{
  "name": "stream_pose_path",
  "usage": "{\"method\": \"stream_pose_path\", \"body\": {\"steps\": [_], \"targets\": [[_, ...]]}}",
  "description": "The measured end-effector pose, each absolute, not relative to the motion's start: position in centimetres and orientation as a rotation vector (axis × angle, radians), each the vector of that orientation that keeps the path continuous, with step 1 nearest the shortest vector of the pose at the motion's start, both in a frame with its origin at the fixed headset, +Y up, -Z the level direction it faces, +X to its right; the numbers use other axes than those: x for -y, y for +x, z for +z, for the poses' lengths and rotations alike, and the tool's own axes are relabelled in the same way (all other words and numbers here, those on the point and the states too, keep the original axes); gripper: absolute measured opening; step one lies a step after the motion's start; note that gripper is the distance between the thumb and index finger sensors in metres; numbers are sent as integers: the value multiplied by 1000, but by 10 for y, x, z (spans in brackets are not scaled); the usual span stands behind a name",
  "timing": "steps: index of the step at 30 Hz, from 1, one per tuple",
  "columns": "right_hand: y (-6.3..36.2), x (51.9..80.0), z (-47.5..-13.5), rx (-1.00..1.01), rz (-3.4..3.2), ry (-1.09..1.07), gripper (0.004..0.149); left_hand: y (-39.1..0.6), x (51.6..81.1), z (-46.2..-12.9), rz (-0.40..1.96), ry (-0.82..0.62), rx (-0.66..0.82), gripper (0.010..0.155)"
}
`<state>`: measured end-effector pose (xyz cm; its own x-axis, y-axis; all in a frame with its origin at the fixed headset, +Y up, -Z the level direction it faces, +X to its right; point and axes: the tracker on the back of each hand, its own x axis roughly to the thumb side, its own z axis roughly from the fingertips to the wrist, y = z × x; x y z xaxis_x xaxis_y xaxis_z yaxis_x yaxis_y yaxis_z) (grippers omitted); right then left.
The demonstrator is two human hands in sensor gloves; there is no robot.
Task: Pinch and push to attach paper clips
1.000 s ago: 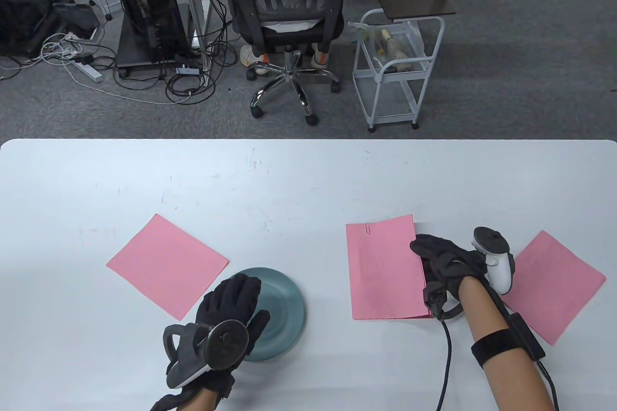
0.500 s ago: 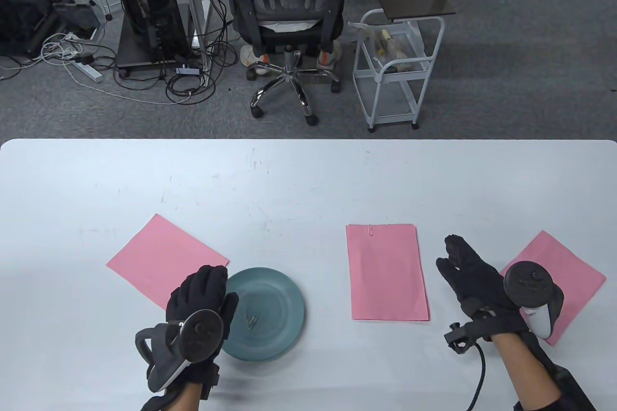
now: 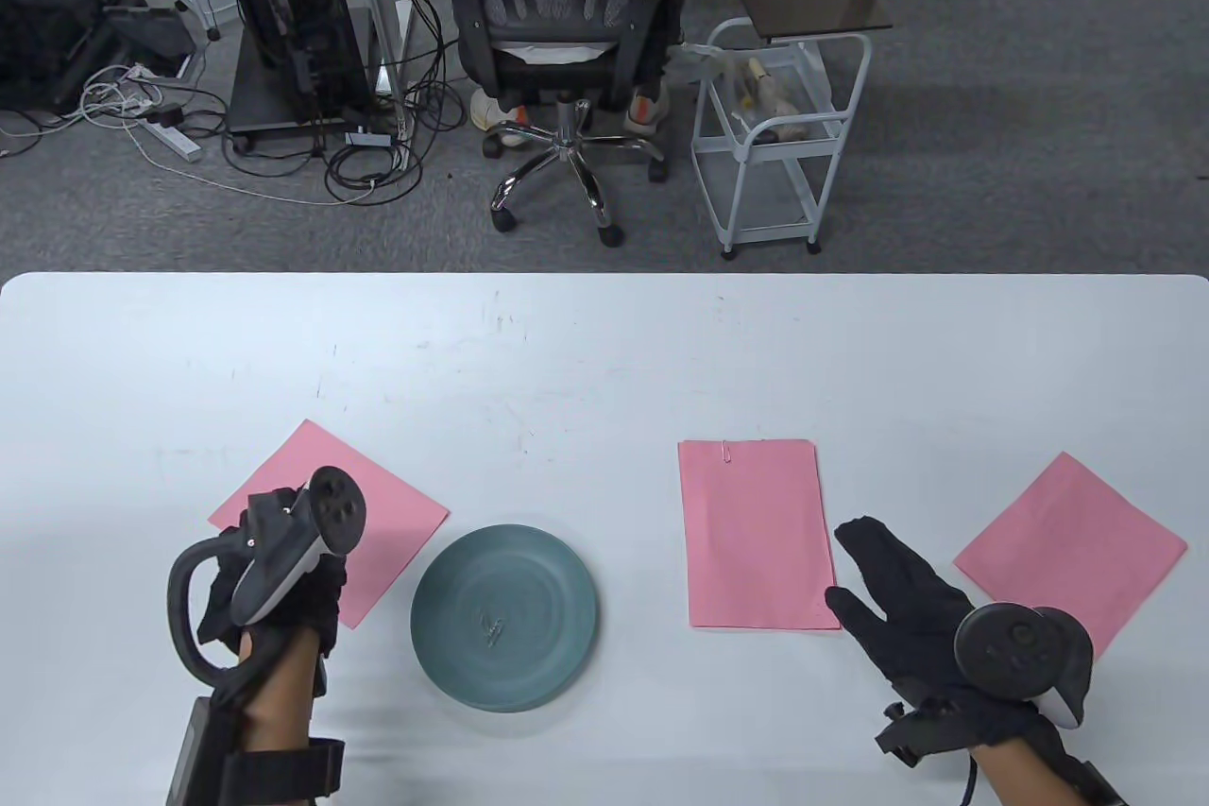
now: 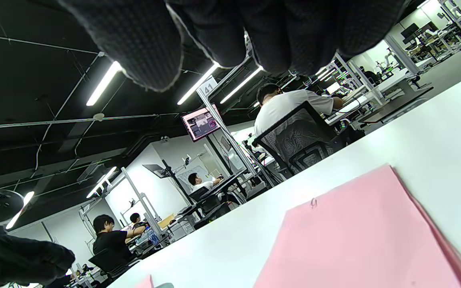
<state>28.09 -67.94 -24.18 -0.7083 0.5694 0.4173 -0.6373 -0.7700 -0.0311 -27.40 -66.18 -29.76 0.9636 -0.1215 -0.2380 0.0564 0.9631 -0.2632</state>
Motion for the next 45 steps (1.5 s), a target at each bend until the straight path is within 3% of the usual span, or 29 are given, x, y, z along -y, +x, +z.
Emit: {"method": "stream_pose_path", "body": {"steps": [7, 12, 21, 25, 38, 45], "targets": [[293, 678, -242, 239, 2334, 479, 64, -288, 711, -317, -589, -368, -19, 70], [293, 678, -242, 233, 2323, 488, 64, -289, 738, -328, -688, -492, 59, 86], [294, 682, -245, 202, 2328, 485, 64, -293, 766, -337, -762, -633, 90, 95], [294, 682, -244, 192, 2327, 480, 64, -301, 777, -338, -708, -642, 105, 90], [293, 689, -249, 117, 2337, 476, 63, -328, 768, -338, -349, -551, 97, 74], [292, 690, -249, 107, 2331, 482, 63, -331, 773, -330, -315, -434, 115, 70]]}}
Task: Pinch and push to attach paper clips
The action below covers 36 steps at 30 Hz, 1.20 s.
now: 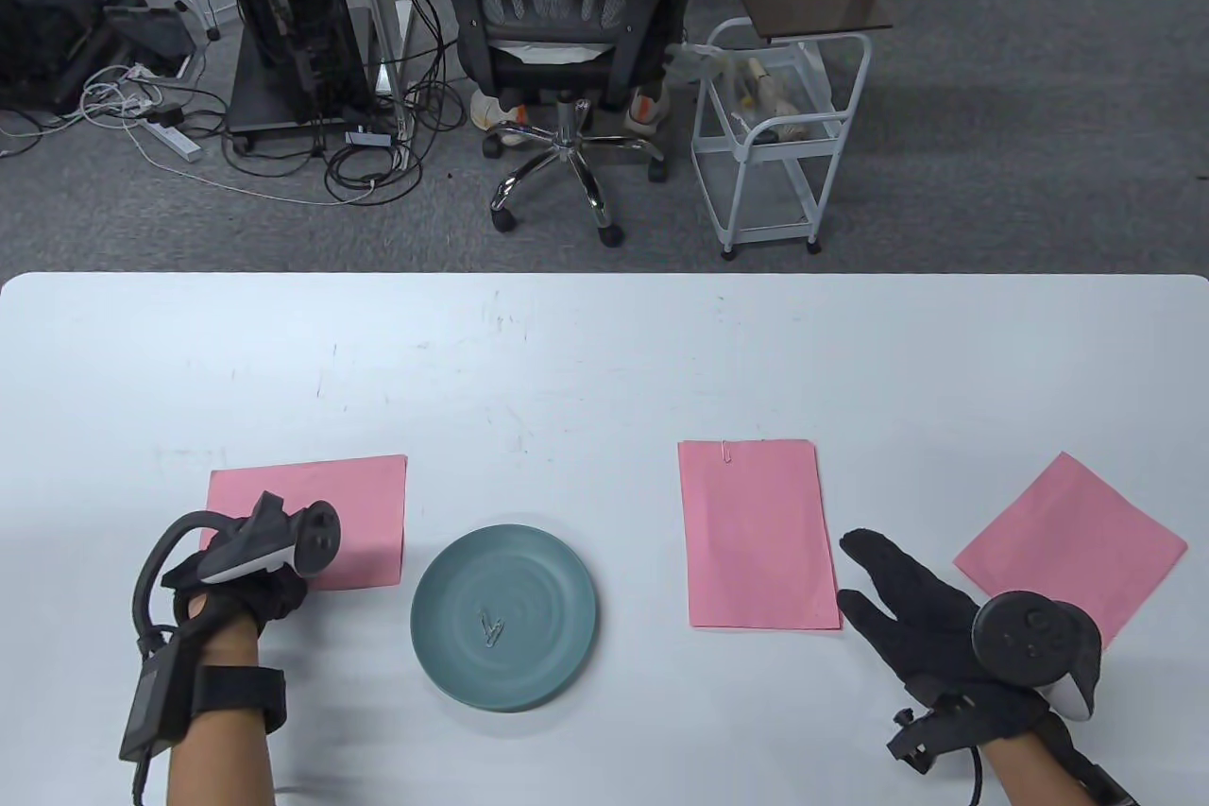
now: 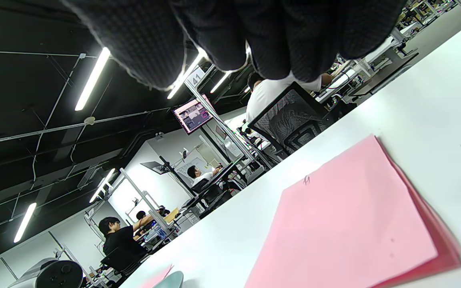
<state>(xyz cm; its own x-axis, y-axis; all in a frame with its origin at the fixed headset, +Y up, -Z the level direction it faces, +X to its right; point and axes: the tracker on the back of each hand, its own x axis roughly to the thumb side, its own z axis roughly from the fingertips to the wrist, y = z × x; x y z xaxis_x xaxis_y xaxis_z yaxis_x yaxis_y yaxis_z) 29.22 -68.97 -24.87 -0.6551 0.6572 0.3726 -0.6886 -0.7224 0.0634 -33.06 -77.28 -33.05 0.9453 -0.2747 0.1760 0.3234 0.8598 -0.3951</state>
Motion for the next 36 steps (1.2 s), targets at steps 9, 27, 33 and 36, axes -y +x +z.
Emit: {"method": "stream_pose_path", "body": {"steps": [9, 27, 33, 36], "targets": [[293, 690, -247, 119, 2321, 493, 63, -326, 777, -311, -297, -94, -30, 64], [293, 690, -246, 124, 2315, 506, 62, -333, 771, -304, -156, -183, -93, 66], [293, 690, -246, 120, 2312, 508, 62, -337, 770, -302, -86, -121, -136, 50], [292, 690, -246, 114, 2310, 511, 62, -342, 767, -301, -5, -146, -153, 46]]}}
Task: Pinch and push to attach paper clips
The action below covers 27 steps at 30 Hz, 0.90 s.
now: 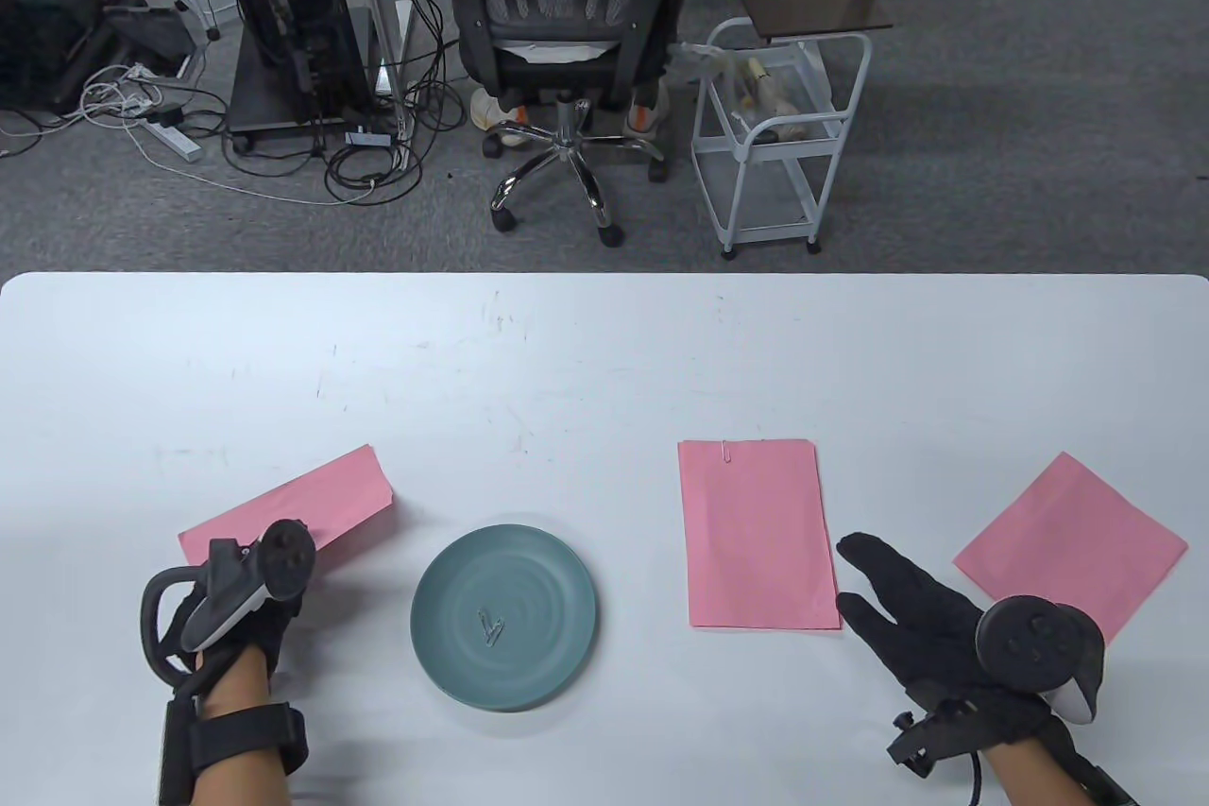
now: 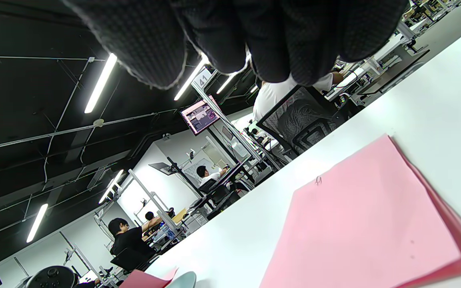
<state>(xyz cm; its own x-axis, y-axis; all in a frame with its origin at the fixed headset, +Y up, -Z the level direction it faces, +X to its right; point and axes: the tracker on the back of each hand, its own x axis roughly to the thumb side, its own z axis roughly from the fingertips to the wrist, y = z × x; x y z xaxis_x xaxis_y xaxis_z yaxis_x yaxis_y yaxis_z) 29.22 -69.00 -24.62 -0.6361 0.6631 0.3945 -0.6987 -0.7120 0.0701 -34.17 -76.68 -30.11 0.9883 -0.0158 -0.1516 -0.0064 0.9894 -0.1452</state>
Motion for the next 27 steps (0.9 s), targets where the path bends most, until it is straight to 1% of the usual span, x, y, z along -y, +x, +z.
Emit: {"method": "stream_pose_path", "body": {"steps": [3, 7, 9, 12, 15, 18, 21, 24, 27], "targets": [[292, 690, -245, 117, 2314, 516, 61, -345, 766, -298, 69, -149, -179, 45], [292, 689, -245, 123, 2310, 521, 61, -345, 762, -293, 167, -77, -219, 45], [292, 690, -245, 121, 2309, 524, 61, -341, 755, -291, 252, -23, -222, 45], [291, 691, -245, 112, 2310, 529, 61, -328, 734, -291, 396, 86, -202, 45], [289, 691, -244, 105, 2308, 537, 61, -309, 710, -289, 593, 210, -128, 45], [288, 691, -243, 112, 2312, 547, 61, -285, 693, -285, 780, 295, -38, 45], [287, 692, -242, 106, 2306, 552, 61, -258, 683, -281, 906, 316, 93, 45], [285, 692, -242, 96, 2303, 557, 61, -232, 675, -274, 949, 343, 182, 45], [283, 694, -242, 83, 2298, 563, 61, -201, 671, -269, 1052, 317, 299, 45]]}}
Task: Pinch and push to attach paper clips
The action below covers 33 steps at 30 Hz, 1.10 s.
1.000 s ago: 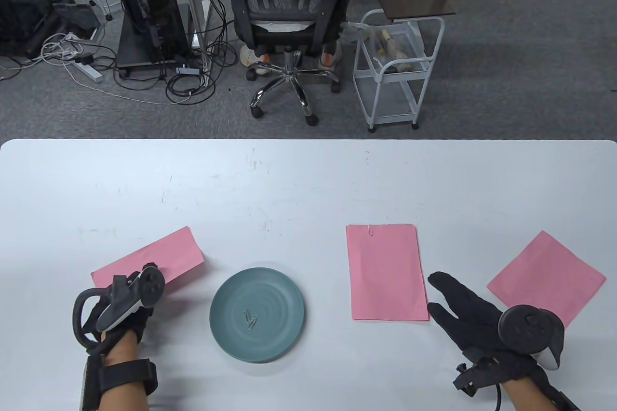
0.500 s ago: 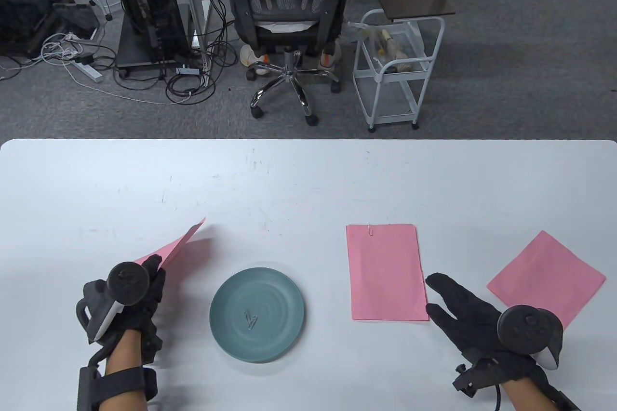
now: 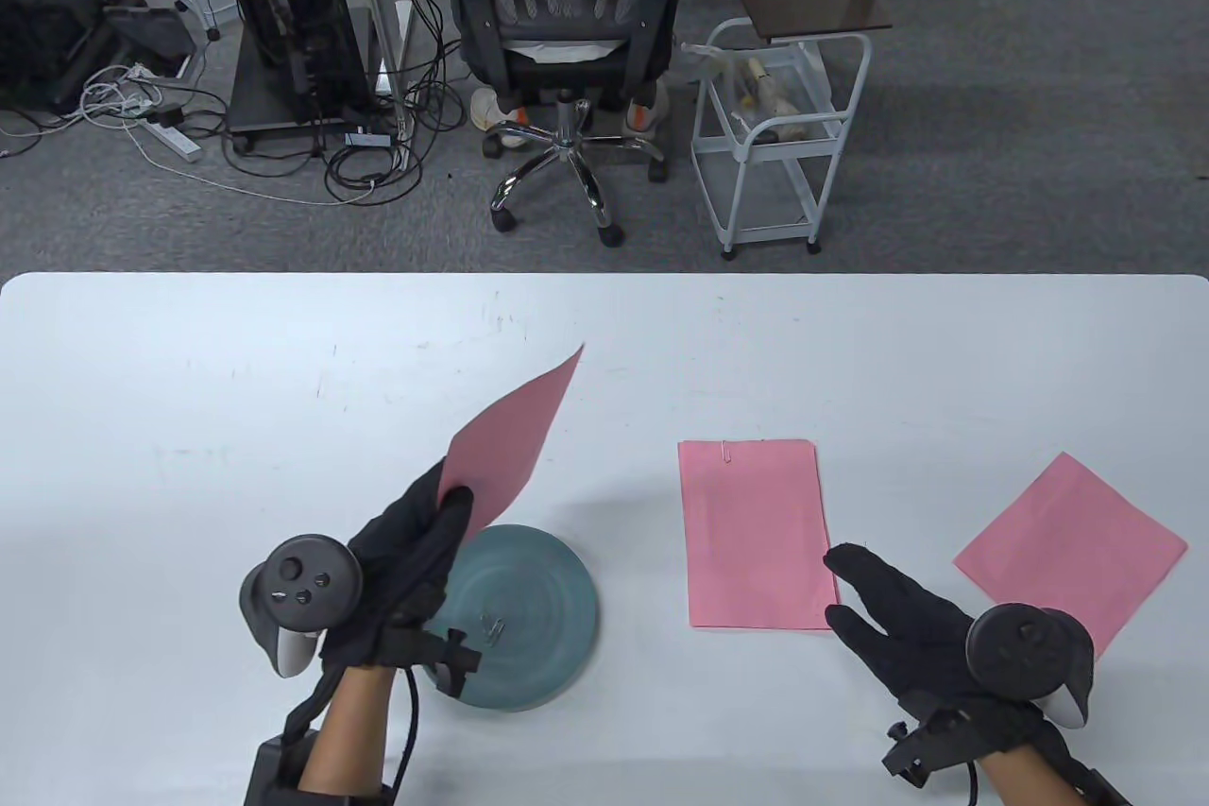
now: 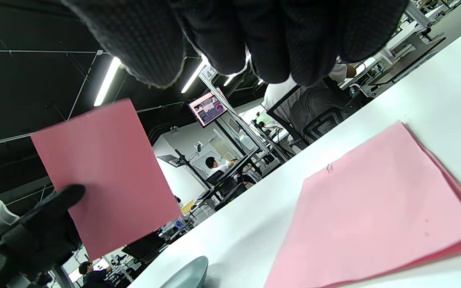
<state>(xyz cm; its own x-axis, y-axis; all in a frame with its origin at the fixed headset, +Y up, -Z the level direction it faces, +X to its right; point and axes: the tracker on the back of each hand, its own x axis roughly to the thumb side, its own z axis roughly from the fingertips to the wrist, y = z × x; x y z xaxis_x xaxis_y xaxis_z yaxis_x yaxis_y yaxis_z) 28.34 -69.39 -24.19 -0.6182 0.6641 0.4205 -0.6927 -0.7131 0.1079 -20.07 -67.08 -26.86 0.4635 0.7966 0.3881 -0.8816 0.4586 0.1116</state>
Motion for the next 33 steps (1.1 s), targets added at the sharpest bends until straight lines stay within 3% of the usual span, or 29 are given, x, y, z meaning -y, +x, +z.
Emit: {"method": "stream_pose_path", "body": {"steps": [10, 19, 21, 26, 33], "targets": [[279, 699, -242, 35, 2227, 559, 63, -105, 703, -267, 1220, 35, 573, 45], [271, 717, -251, -111, 1879, 549, 73, -65, 739, -255, 1223, -160, 713, 44], [269, 722, -252, -147, 1756, 514, 69, -61, 742, -253, 1234, -181, 719, 44], [272, 723, -254, -80, 1691, 456, 39, -59, 742, -252, 1240, -206, 745, 46], [278, 722, -254, -18, 1748, 486, 37, -79, 738, -255, 1117, -121, 651, 45]]}}
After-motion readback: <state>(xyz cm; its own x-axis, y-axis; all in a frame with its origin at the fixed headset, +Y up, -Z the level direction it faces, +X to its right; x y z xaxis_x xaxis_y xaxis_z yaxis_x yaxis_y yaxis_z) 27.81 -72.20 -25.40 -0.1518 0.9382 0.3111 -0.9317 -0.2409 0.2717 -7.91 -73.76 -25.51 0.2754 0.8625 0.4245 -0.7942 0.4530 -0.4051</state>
